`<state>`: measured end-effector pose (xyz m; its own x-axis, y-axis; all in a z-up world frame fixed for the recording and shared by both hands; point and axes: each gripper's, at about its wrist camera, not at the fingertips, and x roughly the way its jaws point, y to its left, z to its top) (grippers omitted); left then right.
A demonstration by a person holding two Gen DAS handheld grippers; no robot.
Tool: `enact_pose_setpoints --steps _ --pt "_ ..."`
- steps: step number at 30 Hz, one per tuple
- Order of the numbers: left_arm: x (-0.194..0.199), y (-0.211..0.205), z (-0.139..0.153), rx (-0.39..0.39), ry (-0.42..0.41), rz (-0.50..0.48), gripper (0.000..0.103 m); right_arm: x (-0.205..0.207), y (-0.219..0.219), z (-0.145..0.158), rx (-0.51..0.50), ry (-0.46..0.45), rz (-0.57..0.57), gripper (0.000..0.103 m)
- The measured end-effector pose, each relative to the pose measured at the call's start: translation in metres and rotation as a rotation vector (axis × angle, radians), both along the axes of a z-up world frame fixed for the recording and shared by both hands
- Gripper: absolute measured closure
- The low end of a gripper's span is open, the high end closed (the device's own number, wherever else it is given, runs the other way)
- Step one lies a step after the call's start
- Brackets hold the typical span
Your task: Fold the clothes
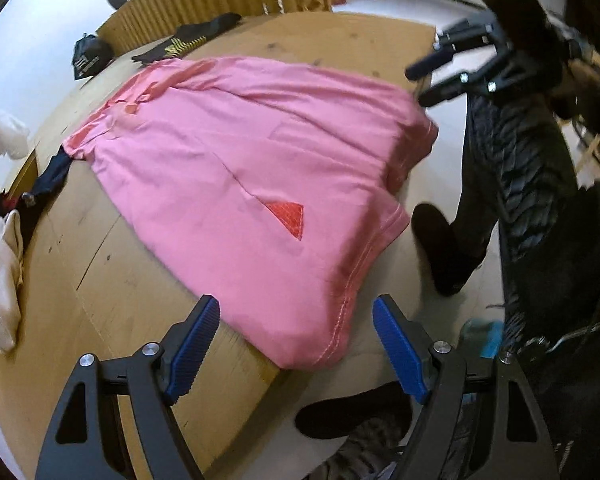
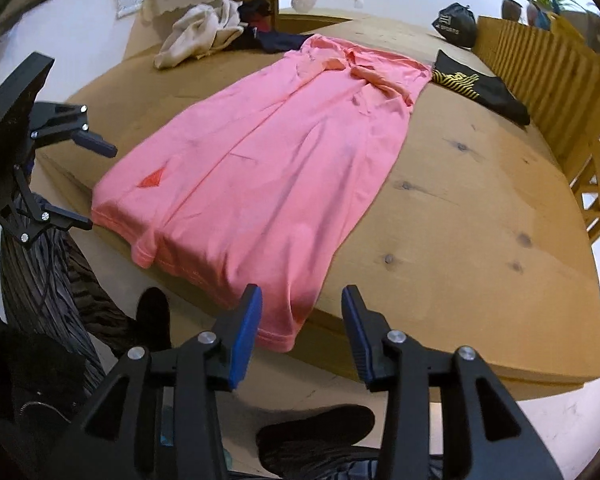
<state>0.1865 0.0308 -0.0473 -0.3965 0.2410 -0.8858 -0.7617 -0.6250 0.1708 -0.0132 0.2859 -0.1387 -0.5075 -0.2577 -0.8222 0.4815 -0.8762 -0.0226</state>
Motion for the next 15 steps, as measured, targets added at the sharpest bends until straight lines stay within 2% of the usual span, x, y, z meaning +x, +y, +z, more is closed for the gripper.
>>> enact_pose_setpoints --steps 4,9,10,11,15 --pt "0.005 0.0 -0.004 -0.008 0.022 -0.035 0.026 -0.002 -0.01 -0.008 0.043 -0.005 0.038 0.062" --pt "0.009 0.001 -0.009 -0.02 0.059 -0.071 0.028 0.008 -0.025 -0.015 0.151 0.072 0.089 0.062" --pt "0.01 0.002 -0.01 -0.021 0.068 -0.077 0.029 0.011 -0.029 -0.018 0.187 0.094 0.101 0.062" --pt "0.01 0.002 -0.011 -0.02 0.075 -0.083 0.035 0.014 -0.033 -0.02 0.216 0.11 0.107 0.062" --pt "0.012 0.003 -0.013 -0.03 0.1 -0.116 0.044 0.014 -0.039 -0.021 0.265 0.131 0.106 0.064"
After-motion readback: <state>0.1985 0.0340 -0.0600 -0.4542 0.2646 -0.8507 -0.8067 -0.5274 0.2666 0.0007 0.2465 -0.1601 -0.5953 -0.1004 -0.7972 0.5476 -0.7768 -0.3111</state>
